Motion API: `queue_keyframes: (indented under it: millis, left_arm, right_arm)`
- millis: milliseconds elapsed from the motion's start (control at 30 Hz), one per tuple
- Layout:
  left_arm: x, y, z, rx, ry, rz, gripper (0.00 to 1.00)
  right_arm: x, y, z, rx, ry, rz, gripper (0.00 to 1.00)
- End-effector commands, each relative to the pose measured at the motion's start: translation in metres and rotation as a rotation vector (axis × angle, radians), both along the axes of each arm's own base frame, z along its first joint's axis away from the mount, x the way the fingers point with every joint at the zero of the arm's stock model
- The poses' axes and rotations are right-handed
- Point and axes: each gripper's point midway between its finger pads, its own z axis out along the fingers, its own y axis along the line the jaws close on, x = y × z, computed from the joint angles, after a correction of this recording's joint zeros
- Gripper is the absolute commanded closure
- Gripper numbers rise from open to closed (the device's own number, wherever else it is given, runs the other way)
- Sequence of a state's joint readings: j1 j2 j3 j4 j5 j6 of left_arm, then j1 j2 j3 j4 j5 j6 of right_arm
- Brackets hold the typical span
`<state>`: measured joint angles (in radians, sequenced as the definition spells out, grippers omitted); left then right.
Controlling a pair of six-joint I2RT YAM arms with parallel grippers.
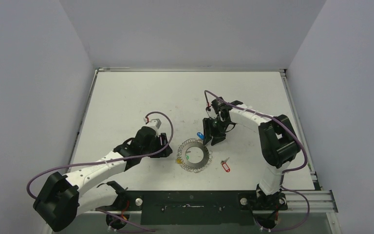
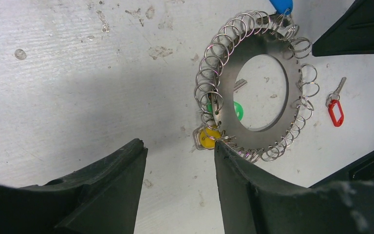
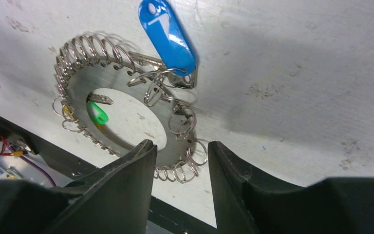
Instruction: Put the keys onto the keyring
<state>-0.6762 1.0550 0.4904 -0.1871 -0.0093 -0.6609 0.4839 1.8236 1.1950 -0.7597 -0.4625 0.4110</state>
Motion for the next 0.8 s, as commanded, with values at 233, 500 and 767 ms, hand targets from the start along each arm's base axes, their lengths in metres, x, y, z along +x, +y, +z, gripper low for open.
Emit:
queue_keyframes:
  millis: [233, 500, 767]
  left_arm:
    - [0.029, -0.040, 0.040, -0.097, -0.074, -0.103, 0.50]
    - [0.043, -0.060, 0.055, -0.120, -0.122, -0.164, 0.52]
    - [0.046, -0.062, 0.057, -0.125, -0.130, -0.169, 0.52]
  right_arm:
    - [0.021, 0.009, 0.016, 0.071, -0.047, -0.034, 0.67]
    - [0.010, 0.005, 0.005, 0.066, 0.002, -0.021, 0.68]
    - [0.004, 0.005, -0.006, 0.055, 0.042, -0.015, 0.85]
